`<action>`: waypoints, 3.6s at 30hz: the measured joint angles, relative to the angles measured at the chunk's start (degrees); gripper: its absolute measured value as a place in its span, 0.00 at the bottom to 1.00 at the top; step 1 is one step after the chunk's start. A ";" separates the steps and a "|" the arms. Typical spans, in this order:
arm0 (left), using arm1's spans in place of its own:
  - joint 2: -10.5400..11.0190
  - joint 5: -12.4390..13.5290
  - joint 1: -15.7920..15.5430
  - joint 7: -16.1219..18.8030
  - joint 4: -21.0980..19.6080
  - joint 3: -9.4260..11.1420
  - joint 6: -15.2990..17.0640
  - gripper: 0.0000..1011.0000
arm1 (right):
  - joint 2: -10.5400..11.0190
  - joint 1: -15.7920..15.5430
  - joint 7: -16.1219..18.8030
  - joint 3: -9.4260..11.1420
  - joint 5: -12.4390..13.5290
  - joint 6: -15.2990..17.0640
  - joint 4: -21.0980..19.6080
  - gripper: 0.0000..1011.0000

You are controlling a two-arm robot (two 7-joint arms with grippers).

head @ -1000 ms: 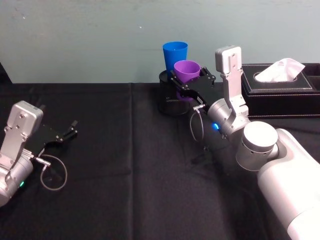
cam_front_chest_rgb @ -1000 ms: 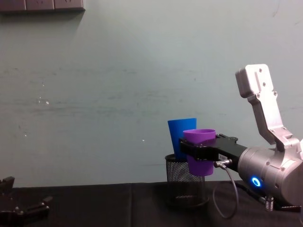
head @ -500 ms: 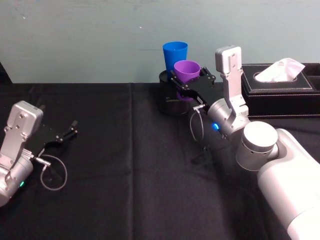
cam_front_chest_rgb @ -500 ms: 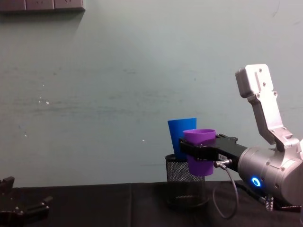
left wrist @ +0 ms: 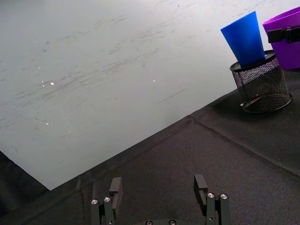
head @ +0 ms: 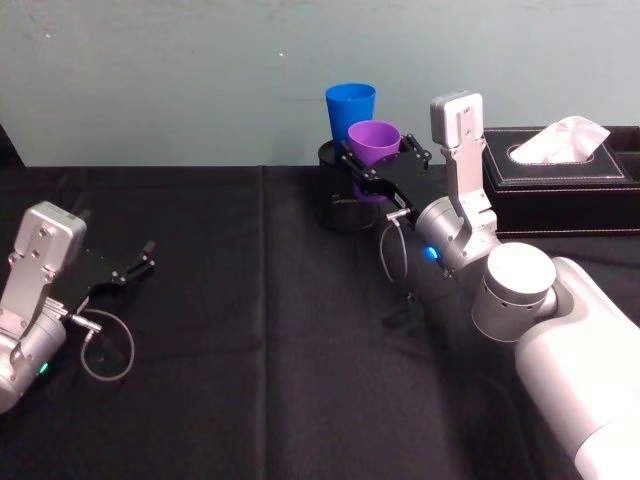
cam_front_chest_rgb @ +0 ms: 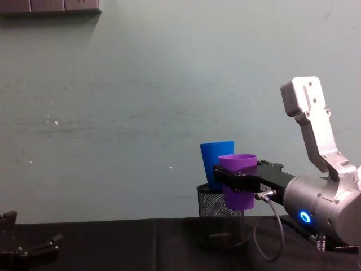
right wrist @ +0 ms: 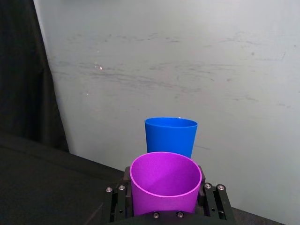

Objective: Pick up one cup with a gripper and tap it against the other cup.

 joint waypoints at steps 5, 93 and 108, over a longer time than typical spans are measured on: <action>0.00 0.00 0.00 0.00 0.00 0.00 0.00 0.99 | 0.00 0.00 0.00 0.00 0.00 0.00 0.00 0.74; 0.00 0.00 0.00 0.00 0.00 0.00 0.00 0.99 | 0.80 -3.58 0.03 0.59 -0.38 0.88 -5.12 0.74; 0.00 0.00 0.00 0.00 0.00 0.00 0.00 0.99 | 4.93 -18.58 0.63 1.49 -0.23 3.07 -23.59 0.74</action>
